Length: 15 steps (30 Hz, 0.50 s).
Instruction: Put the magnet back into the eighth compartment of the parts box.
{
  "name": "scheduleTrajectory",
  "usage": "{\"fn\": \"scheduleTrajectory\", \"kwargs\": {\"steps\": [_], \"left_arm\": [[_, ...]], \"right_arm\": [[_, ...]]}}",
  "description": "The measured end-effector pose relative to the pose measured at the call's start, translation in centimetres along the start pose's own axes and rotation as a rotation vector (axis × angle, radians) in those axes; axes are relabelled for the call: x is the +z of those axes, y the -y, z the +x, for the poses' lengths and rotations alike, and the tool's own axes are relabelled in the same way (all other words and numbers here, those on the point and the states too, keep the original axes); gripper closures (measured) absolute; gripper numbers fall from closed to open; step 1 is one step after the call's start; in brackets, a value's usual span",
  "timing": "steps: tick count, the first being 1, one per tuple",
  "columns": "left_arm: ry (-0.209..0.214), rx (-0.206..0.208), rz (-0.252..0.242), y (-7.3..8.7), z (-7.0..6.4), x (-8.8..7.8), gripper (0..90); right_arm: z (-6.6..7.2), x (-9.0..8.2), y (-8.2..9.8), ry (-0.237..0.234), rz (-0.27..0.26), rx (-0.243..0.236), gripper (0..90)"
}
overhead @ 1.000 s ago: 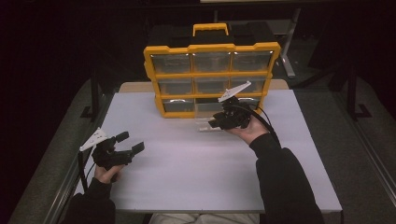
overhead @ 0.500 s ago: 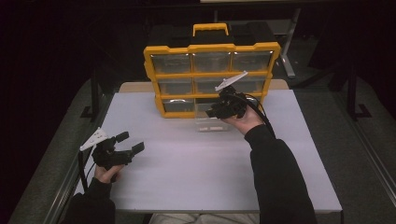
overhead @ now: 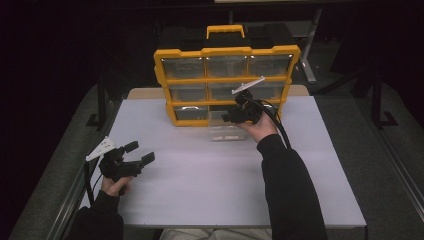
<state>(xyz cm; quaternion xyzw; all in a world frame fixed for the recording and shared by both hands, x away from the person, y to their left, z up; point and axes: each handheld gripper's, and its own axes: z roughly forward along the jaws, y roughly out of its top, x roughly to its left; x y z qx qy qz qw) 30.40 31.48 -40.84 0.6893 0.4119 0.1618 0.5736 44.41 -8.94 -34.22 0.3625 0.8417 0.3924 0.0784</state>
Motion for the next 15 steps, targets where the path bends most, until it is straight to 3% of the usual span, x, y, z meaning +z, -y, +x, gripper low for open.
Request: {"fn": "scheduleTrajectory", "kwargs": {"steps": [9, 10, 11, 15], "left_arm": [[-0.001, 0.004, 0.006, 0.1, 0.0, 0.1, 7.5], [0.0, 0.003, 0.006, 0.1, 0.0, 0.1, 7.4], [-0.001, 0.003, 0.006, 0.1, 0.0, 0.1, 7.4], [-0.006, -0.008, 0.006, 0.1, 0.1, 0.1, 7.3]], "right_arm": [[-0.2, 0.9, 0.2, 0.041, 0.018, 0.003, 60.7], [-0.5, 1.1, 0.5, 0.066, 0.024, 0.033, 47.9], [-0.6, 1.1, 0.6, 0.078, 0.026, 0.041, 40.9], [-1.1, 0.8, 1.4, 0.083, 0.011, 0.067, 33.2]]}}
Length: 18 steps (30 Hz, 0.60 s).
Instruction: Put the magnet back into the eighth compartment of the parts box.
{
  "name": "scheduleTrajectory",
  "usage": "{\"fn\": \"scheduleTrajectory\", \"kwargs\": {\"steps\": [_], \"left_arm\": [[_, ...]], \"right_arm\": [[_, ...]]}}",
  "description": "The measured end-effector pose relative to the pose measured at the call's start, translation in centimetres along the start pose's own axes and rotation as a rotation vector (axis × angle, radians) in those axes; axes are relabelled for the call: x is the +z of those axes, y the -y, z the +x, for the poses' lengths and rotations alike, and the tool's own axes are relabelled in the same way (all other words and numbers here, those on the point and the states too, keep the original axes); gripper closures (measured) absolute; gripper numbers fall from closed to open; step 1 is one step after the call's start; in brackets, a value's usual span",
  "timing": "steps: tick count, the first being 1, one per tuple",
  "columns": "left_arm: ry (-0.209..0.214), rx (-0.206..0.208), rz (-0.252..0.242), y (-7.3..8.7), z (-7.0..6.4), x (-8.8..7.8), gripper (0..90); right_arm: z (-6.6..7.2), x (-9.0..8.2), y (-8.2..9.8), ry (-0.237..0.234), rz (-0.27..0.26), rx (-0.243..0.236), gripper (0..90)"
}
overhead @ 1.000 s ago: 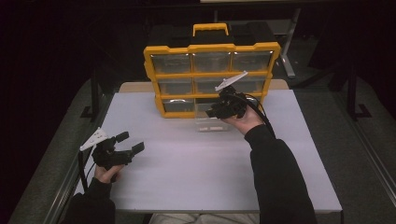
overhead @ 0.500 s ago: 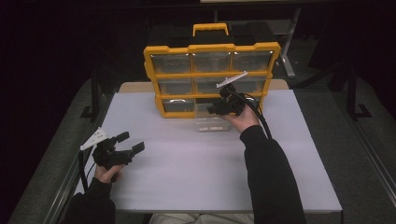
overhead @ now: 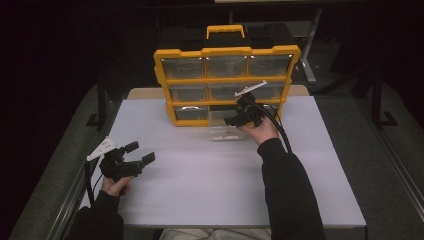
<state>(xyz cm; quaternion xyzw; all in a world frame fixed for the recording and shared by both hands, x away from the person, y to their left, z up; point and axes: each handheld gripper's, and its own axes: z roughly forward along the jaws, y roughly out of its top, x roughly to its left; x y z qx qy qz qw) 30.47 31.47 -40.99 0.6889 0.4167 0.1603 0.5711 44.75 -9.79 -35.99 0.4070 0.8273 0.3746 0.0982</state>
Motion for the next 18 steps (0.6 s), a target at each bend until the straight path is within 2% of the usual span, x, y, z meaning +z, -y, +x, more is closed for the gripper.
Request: {"fn": "scheduleTrajectory", "kwargs": {"steps": [3, 4, 5, 6, 9, 12, 18], "left_arm": [[-0.001, 0.0, 0.0, 0.0, 0.0, 0.0, 7.2], [-0.003, 0.001, 0.0, 0.0, 0.0, 0.0, 7.2], [-0.002, 0.0, 0.002, 0.0, 0.0, 0.0, 7.1], [0.001, 0.001, 0.005, 0.0, 0.0, 0.1, 6.7], [0.006, 0.006, 0.011, 0.1, 0.0, 0.1, 5.1], [0.012, 0.006, 0.01, 0.1, 0.0, 0.1, 3.5], [0.01, 0.005, 0.019, 0.2, 0.0, 0.1, 2.5]], "right_arm": [[-0.1, -0.1, 0.2, -0.012, -0.014, 0.013, 31.5], [-0.2, -0.3, 0.4, -0.034, -0.035, 0.03, 29.2], [-0.2, -0.6, 0.6, -0.048, -0.061, 0.043, 20.1], [-0.1, -0.7, 0.6, -0.046, -0.076, 0.039, 15.7], [0.1, -1.4, 0.6, -0.045, -0.116, 0.029, 11.3], [0.2, -2.2, 0.7, -0.05, -0.159, 0.029, 0.4], [0.4, -3.6, 1.1, -0.04, -0.211, 0.005, 0.0]]}}
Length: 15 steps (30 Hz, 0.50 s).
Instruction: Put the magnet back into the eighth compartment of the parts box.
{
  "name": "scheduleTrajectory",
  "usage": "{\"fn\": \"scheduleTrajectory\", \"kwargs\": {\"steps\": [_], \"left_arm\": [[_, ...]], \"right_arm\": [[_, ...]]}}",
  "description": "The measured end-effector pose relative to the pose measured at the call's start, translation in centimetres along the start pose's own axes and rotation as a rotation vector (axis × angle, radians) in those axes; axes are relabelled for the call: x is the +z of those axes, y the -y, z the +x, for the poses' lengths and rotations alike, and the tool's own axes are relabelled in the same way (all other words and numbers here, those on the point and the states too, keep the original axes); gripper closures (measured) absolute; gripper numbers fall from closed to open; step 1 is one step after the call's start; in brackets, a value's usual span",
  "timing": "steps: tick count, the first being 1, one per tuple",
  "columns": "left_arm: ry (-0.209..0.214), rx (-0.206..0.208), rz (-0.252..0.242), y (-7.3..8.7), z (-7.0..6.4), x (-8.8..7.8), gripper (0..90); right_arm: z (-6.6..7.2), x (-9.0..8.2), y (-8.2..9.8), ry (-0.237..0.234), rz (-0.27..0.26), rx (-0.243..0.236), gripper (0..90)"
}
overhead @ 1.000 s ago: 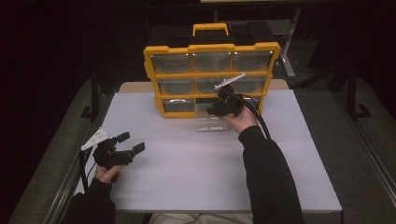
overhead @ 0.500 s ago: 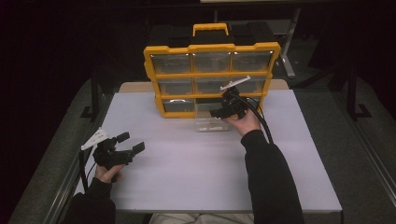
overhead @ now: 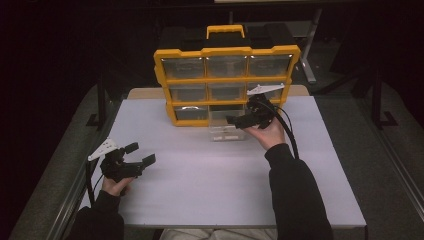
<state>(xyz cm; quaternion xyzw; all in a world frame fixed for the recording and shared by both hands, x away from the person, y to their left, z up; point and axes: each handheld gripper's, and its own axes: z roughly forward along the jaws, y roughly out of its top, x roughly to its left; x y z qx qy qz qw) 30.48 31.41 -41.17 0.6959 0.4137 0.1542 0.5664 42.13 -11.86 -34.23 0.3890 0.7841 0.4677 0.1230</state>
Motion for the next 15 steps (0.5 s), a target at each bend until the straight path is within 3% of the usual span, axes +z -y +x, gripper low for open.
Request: {"fn": "scheduleTrajectory", "kwargs": {"steps": [15], "left_arm": [[0.003, 0.008, 0.019, 0.1, -0.1, 0.2, 0.0]], "right_arm": [[1.0, -2.7, 0.8, 0.001, -0.091, -0.059, 0.0]]}}
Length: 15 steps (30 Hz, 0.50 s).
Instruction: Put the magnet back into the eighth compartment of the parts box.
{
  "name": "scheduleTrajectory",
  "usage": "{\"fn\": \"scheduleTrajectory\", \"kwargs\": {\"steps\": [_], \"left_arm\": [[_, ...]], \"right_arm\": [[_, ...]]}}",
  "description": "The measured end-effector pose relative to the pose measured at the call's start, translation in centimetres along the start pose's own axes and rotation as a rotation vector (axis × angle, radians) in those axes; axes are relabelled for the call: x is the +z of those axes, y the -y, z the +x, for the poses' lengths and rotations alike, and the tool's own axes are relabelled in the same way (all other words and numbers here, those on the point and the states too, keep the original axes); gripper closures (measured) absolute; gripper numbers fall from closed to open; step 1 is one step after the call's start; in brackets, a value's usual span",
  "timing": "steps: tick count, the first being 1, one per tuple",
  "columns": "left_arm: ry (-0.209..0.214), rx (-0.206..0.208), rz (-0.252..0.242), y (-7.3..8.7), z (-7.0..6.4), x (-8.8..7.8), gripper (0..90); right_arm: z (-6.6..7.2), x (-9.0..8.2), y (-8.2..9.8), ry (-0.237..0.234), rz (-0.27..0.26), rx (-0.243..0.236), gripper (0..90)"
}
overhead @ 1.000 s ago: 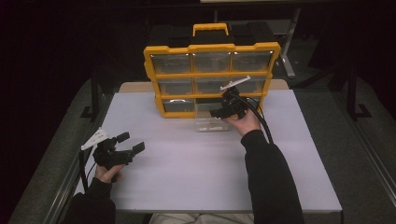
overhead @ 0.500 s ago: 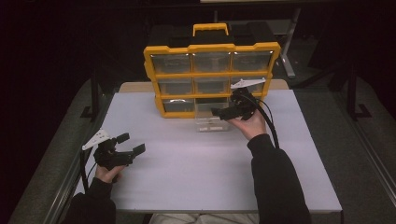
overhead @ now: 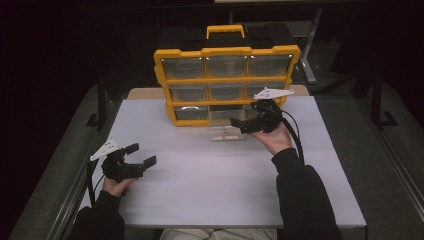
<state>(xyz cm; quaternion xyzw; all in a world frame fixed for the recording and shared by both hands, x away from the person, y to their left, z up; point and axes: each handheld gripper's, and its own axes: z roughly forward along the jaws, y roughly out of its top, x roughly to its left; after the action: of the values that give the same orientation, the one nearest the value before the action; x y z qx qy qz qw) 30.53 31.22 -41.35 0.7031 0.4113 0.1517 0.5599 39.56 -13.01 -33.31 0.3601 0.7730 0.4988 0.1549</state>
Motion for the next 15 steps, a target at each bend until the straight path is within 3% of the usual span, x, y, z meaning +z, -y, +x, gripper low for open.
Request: {"fn": "scheduleTrajectory", "kwargs": {"steps": [10, 15], "left_arm": [[-0.002, 0.0, 0.002, 0.0, 0.0, 0.0, 0.0], [0.0, 0.008, 0.006, 0.0, -0.1, 0.0, 0.0]], "right_arm": [[1.0, -2.1, 0.7, -0.015, -0.053, -0.025, 0.0], [0.9, -2.9, 1.8, -0.012, -0.067, -0.01, 0.0]]}}
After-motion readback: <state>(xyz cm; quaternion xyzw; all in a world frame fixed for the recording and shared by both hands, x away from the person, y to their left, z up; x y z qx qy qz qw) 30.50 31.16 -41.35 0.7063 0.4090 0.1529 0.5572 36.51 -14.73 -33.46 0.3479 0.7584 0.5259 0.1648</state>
